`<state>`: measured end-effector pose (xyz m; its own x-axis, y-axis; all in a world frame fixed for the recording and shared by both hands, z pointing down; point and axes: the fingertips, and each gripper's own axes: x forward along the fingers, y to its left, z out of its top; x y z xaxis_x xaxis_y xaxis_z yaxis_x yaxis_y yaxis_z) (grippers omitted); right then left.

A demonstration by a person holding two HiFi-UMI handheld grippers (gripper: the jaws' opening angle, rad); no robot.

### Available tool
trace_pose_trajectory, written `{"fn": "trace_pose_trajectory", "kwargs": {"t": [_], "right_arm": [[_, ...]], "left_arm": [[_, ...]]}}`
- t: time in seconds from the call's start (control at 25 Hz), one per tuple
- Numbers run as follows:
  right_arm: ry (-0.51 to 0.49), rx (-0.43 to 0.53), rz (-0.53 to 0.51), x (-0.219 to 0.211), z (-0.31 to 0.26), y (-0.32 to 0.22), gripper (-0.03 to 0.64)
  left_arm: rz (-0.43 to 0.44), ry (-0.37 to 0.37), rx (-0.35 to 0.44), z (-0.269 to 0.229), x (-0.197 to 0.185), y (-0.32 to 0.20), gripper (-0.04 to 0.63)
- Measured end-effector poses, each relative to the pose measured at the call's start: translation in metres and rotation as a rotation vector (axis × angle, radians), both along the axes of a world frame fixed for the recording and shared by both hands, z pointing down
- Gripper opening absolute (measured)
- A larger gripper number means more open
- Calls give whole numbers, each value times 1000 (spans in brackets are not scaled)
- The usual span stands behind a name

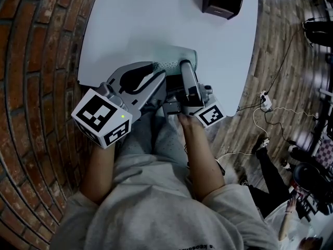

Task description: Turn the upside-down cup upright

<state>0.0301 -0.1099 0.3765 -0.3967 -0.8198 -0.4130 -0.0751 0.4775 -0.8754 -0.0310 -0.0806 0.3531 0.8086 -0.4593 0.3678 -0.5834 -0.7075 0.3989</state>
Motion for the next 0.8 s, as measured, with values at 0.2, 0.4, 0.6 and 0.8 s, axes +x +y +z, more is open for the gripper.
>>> {"fn": "trace_pose_trajectory", "kwargs": {"t": [0.2, 0.4, 0.6, 0.8], "right_arm": [[-34, 7, 1, 1, -1, 0, 316], [-52, 24, -2, 1, -2, 1, 316], [-52, 21, 0, 1, 0, 1, 318], [-45, 9, 5, 2, 3, 0, 319]], "left_arm": [[11, 9, -5, -3, 2, 0, 79], [29, 15, -2, -6, 4, 1, 71], [47, 15, 0, -8, 5, 3, 55], [60, 15, 0, -9, 6, 4, 44]]}}
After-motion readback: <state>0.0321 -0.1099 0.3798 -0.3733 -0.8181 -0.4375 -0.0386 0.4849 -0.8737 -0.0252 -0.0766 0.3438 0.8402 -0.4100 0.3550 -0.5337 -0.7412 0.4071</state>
